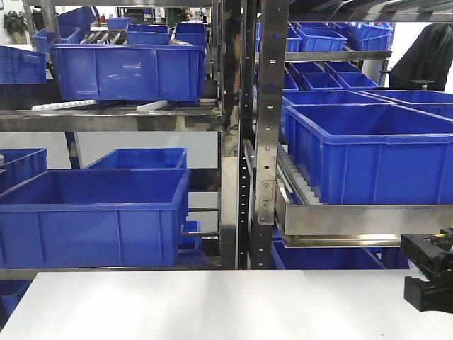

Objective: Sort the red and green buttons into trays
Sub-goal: 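Lift both held buttons up off the table, then drive the base to the counter with the green and red trays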

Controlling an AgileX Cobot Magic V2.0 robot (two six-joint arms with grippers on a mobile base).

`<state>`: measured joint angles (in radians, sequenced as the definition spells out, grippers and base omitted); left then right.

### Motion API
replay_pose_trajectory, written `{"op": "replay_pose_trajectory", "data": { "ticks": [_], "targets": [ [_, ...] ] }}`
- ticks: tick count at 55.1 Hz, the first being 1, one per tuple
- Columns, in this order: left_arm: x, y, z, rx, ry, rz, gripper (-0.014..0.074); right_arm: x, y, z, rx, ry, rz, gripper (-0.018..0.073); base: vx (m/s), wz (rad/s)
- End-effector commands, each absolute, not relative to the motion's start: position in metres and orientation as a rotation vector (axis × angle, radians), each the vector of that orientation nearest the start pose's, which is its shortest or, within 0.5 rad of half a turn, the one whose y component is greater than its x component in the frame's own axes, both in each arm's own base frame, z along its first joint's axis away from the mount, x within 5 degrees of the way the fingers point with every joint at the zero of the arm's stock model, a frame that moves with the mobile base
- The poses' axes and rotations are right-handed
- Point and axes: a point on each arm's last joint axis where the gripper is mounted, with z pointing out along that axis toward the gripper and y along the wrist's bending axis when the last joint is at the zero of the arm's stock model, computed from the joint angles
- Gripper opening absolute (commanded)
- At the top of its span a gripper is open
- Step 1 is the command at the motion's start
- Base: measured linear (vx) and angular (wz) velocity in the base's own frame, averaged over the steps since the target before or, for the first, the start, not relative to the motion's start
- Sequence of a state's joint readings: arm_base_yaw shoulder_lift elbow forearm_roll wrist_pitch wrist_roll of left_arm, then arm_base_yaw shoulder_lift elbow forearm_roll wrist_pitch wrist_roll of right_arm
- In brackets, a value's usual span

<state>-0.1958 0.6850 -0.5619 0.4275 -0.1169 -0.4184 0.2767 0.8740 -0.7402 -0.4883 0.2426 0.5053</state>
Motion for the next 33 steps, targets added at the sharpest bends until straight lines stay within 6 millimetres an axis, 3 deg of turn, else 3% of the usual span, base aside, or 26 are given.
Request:
{"op": "replay_pose_trajectory", "data": {
  "ticks": [1, 33],
  "targets": [
    [0.1411, -0.0364, 0.3699, 0.196, 1.38, -0.238, 0.0, 0.1816, 0.0439, 0.3688, -0.18, 1.719, 0.132, -0.0009, -0.04, -0.03],
    [0.1411, -0.0363, 0.3698, 0.196, 1.381, -0.238, 0.0, 0.1816, 0.0439, 0.3688, -0.18, 1.719, 0.132, -0.0009, -0.1, 0.05]
  ]
}}
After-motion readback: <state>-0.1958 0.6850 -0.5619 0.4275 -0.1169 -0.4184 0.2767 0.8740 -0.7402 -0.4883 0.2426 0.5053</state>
